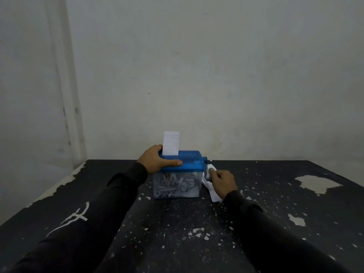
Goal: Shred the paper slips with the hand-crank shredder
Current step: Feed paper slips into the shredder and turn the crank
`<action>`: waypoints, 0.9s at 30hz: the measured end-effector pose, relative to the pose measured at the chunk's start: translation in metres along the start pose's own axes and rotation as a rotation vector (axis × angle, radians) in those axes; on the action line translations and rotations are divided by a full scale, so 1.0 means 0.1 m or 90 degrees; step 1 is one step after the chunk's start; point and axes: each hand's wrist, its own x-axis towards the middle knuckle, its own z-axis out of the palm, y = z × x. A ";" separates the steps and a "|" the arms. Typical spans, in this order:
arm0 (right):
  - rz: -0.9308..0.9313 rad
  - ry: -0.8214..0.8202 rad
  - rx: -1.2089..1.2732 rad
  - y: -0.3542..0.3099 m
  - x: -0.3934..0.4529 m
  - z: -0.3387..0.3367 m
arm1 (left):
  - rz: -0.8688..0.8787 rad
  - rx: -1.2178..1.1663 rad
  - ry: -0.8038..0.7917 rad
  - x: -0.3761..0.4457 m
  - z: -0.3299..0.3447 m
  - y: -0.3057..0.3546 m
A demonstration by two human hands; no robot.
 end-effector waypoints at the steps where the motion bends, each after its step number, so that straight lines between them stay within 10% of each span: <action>1: -0.022 0.021 0.032 -0.04 -0.06 -0.04 | 0.000 0.002 -0.002 0.00 0.00 0.00; 10: -0.156 -0.004 0.133 -0.49 0.21 -0.22 | 0.002 0.011 -0.002 -0.02 -0.01 0.02; 27: -0.025 -0.025 -0.011 0.00 0.45 0.09 | -0.006 0.023 0.009 -0.03 0.00 0.03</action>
